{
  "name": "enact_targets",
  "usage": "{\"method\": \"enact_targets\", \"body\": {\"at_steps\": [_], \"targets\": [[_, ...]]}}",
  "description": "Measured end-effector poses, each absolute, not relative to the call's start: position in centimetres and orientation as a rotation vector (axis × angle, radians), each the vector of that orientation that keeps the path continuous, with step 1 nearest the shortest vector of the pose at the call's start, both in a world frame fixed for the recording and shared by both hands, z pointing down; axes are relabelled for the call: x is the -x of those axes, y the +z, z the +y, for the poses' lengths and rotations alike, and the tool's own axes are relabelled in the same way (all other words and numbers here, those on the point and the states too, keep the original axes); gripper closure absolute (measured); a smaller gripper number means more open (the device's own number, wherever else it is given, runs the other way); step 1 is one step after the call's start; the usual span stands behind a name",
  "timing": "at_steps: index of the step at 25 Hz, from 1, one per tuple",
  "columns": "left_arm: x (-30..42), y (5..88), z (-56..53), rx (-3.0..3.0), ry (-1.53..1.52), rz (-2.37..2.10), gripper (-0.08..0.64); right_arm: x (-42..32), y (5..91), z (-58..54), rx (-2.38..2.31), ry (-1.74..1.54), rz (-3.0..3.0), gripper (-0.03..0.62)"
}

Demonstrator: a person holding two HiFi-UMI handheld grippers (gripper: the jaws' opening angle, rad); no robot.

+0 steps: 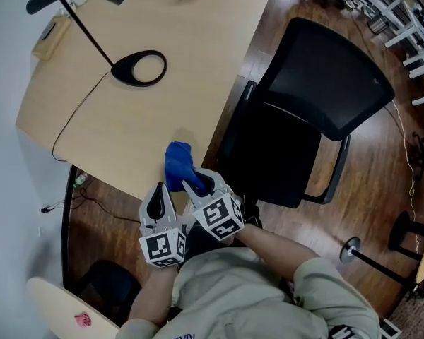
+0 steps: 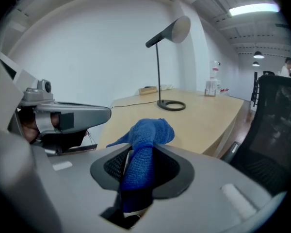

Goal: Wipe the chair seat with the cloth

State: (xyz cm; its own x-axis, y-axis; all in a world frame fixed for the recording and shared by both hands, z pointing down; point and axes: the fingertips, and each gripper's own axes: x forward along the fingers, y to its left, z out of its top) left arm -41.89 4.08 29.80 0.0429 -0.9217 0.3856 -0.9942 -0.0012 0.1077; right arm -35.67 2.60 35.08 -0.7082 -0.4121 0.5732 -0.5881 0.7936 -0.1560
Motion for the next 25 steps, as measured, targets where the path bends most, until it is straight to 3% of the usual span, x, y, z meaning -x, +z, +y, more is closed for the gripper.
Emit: {"method": "enact_targets", "body": {"at_steps": [8, 17, 25], "targets": [[29.1, 28.7, -0.4, -2.185, 0.310, -1.754, 0.555, 22.1, 32.9, -1.5, -1.017, 0.486, -2.418, 0.491], [12.7, 32.8, -3.0, -2.309, 0.410, -1.528, 0.555, 5.7, 36.9, -4.5, -1.219, 0.601, -2.303, 0.491], [7.4, 41.2, -5.7, -2.266, 0.464, -1.518, 0.555, 0.9, 45.4, -8.3, -1.206, 0.688, -2.259, 0.491]]}}
